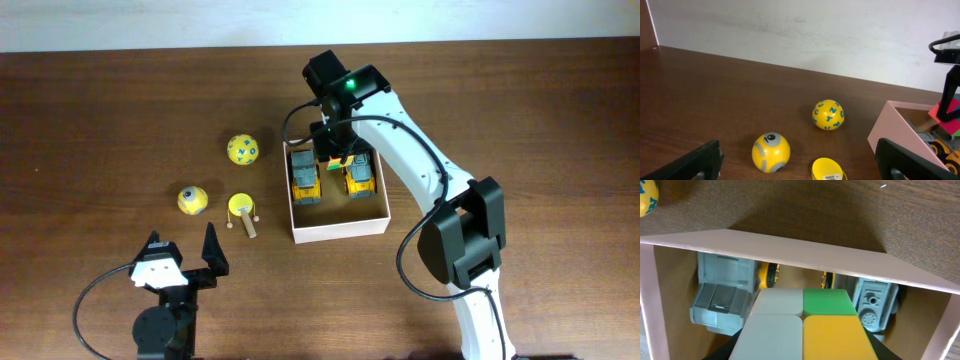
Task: Pack container
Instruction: 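Lower the cube between the two trucks and open the right gripper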
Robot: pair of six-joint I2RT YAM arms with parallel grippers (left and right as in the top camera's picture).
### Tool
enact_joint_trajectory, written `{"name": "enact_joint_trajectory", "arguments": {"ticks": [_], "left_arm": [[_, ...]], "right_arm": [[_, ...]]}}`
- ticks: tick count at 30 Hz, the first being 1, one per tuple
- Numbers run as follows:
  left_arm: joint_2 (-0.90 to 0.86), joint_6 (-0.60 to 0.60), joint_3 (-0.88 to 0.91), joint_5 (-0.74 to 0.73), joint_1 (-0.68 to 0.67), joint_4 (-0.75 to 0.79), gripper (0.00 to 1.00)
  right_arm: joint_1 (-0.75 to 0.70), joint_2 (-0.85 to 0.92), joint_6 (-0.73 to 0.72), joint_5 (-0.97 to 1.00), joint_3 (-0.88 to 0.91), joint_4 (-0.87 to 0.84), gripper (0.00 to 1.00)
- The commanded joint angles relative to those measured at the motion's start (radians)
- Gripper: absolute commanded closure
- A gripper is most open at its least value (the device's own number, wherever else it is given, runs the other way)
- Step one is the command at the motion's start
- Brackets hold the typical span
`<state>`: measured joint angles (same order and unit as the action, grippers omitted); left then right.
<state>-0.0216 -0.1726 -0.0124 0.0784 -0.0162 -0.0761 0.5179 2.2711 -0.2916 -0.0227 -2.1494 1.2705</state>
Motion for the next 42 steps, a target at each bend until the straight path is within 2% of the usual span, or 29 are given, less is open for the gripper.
{"name": "enact_joint_trajectory", "arguments": {"ticks": [1,14,20,34,39,42], "left_arm": [[0.004,0.016,0.003,-0.011,0.006,-0.003,0.01],[0.004,0.016,0.003,-0.011,0.006,-0.003,0.01],[0.004,0.016,0.003,-0.011,0.006,-0.003,0.01],[0.004,0.016,0.003,-0.011,0.006,-0.003,0.01],[0.004,0.016,0.003,-0.011,0.006,-0.003,0.01],[0.004,0.016,0.003,-0.011,0.006,-0.003,0.01]], "right_arm": [[0.030,0.004,-0.014,0.016,0.007,-0.011,0.49],[0.038,0.026,-0.047,0.018,0.009,-0.037,0.49],[0.038,0.026,-0.044,0.024,0.008,-0.041,0.43],[0.039,-0.063,-0.039,-0.047,0.006,0.167,0.43],[0.042,-0.064,-0.040,-0.067,0.006,0.200,0.51],[0.048,-0.063,-0.040,-0.067,0.006,0.195,0.62]]}}
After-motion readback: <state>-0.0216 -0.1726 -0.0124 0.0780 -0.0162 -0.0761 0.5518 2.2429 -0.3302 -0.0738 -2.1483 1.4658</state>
